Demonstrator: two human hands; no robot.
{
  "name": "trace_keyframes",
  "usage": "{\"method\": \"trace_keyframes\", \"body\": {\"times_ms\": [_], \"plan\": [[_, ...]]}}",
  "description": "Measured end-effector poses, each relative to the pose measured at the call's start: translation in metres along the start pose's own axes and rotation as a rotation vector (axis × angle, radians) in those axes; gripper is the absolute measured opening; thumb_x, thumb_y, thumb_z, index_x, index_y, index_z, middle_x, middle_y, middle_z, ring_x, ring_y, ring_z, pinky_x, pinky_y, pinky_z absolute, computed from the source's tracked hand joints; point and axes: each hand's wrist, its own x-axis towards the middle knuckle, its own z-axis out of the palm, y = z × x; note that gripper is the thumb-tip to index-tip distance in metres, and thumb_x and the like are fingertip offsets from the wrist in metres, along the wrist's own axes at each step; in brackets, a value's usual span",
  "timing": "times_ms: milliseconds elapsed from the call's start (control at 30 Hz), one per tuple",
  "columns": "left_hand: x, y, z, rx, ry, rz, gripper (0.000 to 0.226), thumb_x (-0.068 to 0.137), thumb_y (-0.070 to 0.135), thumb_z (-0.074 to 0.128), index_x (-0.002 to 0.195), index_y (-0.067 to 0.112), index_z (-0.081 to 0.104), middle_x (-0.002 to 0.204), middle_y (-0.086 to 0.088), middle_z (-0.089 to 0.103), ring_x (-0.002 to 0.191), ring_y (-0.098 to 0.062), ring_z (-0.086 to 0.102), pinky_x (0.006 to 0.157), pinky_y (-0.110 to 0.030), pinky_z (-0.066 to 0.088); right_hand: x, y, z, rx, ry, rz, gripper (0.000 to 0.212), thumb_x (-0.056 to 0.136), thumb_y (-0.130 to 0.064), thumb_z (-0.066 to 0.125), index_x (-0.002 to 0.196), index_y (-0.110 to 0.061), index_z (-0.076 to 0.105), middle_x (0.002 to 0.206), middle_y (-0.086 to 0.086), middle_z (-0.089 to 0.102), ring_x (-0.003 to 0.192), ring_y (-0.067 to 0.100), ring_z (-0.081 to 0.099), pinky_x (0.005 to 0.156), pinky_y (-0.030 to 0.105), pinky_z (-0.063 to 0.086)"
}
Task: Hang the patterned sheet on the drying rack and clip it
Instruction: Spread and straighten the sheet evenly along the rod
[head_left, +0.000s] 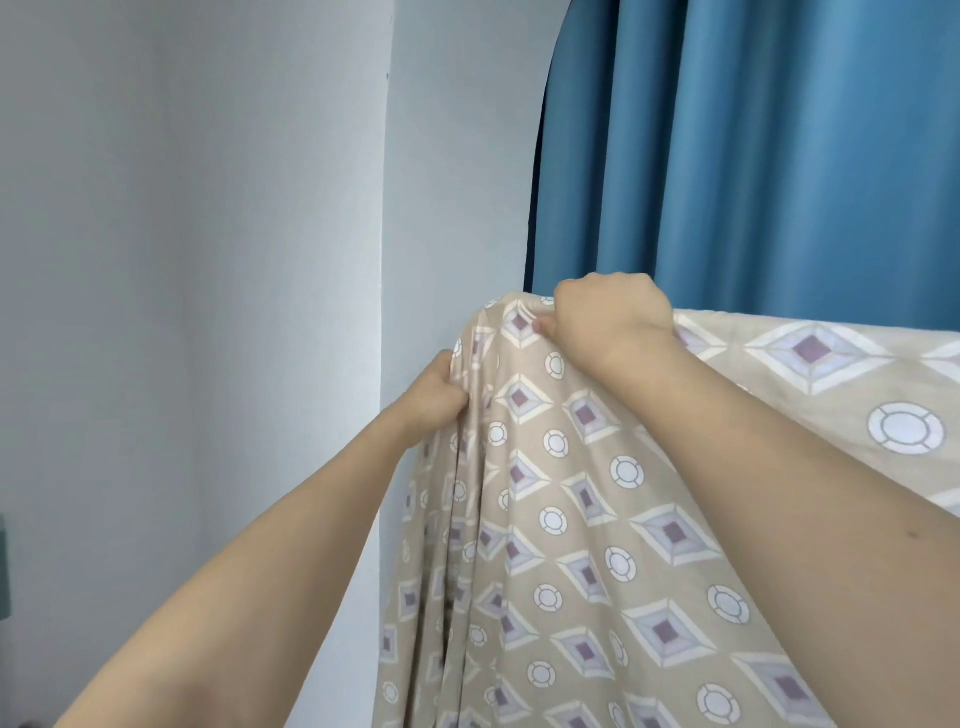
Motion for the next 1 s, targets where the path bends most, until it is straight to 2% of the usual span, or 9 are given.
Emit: {"method": "trace_keyframes", "body": {"times_ms": [133, 200, 233, 300, 500, 633, 767, 900, 1000], "plan": [[-0.02, -0.038, 0.012, 0.058, -0.144, -0.162, 0.035, 0.081, -0.005, 0.041, 0.104, 0.016, 0.057, 0.094, -0.004, 0.066, 0.083, -0.019, 0.061, 0.072, -0.027, 0.048, -0.001, -0.006, 0.016, -0.108, 0.139, 0.008, 0.013, 0.095, -0.028, 0.048, 0.094, -0.015, 0.048, 0.101, 0.003, 0.064, 0.079, 0.025, 0.051, 0.056, 0.028, 0.029], [-0.027, -0.062, 0.012, 0.141, -0.222, -0.238, 0.036, 0.078, -0.007, 0.039, 0.101, 0.016, 0.057, 0.09, -0.007, 0.061, 0.078, -0.021, 0.053, 0.071, -0.03, 0.04, -0.004, -0.011, 0.023, -0.226, 0.197, 0.016, 0.024, 0.094, -0.028, 0.042, 0.11, -0.013, 0.054, 0.113, 0.009, 0.058, 0.102, 0.029, 0.05, 0.088, 0.039, 0.035], [-0.031, -0.073, 0.012, 0.175, -0.265, -0.276, 0.036, 0.077, -0.006, 0.041, 0.099, 0.018, 0.057, 0.09, -0.005, 0.058, 0.08, -0.02, 0.05, 0.073, -0.032, 0.038, -0.008, -0.016, 0.027, -0.263, 0.249, 0.011, 0.035, 0.093, -0.028, 0.04, 0.121, -0.012, 0.052, 0.124, 0.013, 0.052, 0.116, 0.033, 0.044, 0.104, 0.045, 0.023], [-0.042, -0.094, 0.01, 0.214, -0.287, -0.359, 0.027, 0.08, -0.004, 0.049, 0.091, 0.02, 0.056, 0.089, -0.002, 0.053, 0.08, -0.02, 0.045, 0.073, -0.03, 0.037, -0.022, -0.037, 0.039, -0.192, 0.337, -0.072, 0.055, 0.092, -0.032, 0.037, 0.142, -0.008, 0.038, 0.149, 0.019, 0.032, 0.139, 0.038, 0.024, 0.115, 0.052, 0.0], [-0.086, -0.157, 0.017, 0.211, -0.282, -0.471, 0.02, 0.077, -0.001, 0.064, 0.092, 0.011, 0.063, 0.085, -0.005, 0.061, 0.075, -0.02, 0.054, 0.066, -0.026, 0.045, -0.087, -0.113, 0.104, -0.047, 0.137, -0.511, 0.064, 0.092, -0.034, 0.039, 0.15, -0.009, 0.027, 0.159, 0.014, 0.012, 0.146, 0.034, 0.009, 0.117, 0.049, -0.005], [-0.1, -0.176, 0.019, 0.174, -0.151, -0.373, 0.015, 0.08, -0.005, 0.058, 0.089, 0.005, 0.065, 0.076, -0.007, 0.066, 0.064, -0.018, 0.056, 0.052, -0.019, 0.046, -0.105, -0.129, 0.138, -0.059, -0.019, -0.524, 0.066, 0.093, -0.04, 0.038, 0.151, -0.013, 0.022, 0.161, 0.013, 0.004, 0.148, 0.033, -0.001, 0.118, 0.052, -0.009], [-0.1, -0.192, 0.017, 0.177, -0.111, -0.284, 0.014, 0.085, 0.011, 0.067, 0.078, 0.024, 0.065, 0.081, 0.007, 0.066, 0.08, -0.015, 0.061, 0.069, -0.024, 0.047, -0.099, -0.134, 0.151, -0.029, -0.017, -0.463, 0.069, 0.091, -0.039, 0.042, 0.152, -0.017, 0.02, 0.161, 0.011, 0.006, 0.148, 0.033, 0.001, 0.117, 0.055, -0.007], [-0.099, -0.205, 0.013, 0.309, -0.137, -0.305, 0.018, 0.079, 0.013, 0.054, 0.091, 0.025, 0.06, 0.102, 0.001, 0.063, 0.106, -0.022, 0.056, 0.093, -0.035, 0.048, -0.093, -0.14, 0.157, -0.073, 0.0, -0.462, 0.065, 0.091, -0.041, 0.039, 0.15, -0.017, 0.024, 0.161, 0.013, 0.005, 0.147, 0.035, 0.0, 0.115, 0.058, -0.007], [-0.104, -0.212, 0.007, 0.444, 0.116, -0.298, 0.02, 0.07, 0.006, 0.039, 0.082, 0.013, 0.055, 0.086, -0.007, 0.062, 0.087, -0.03, 0.058, 0.072, -0.035, 0.05, -0.097, -0.143, 0.166, -0.126, 0.026, -0.47, 0.064, 0.09, -0.042, 0.037, 0.147, -0.015, 0.03, 0.161, 0.014, 0.005, 0.147, 0.034, -0.001, 0.115, 0.059, -0.009]]}}
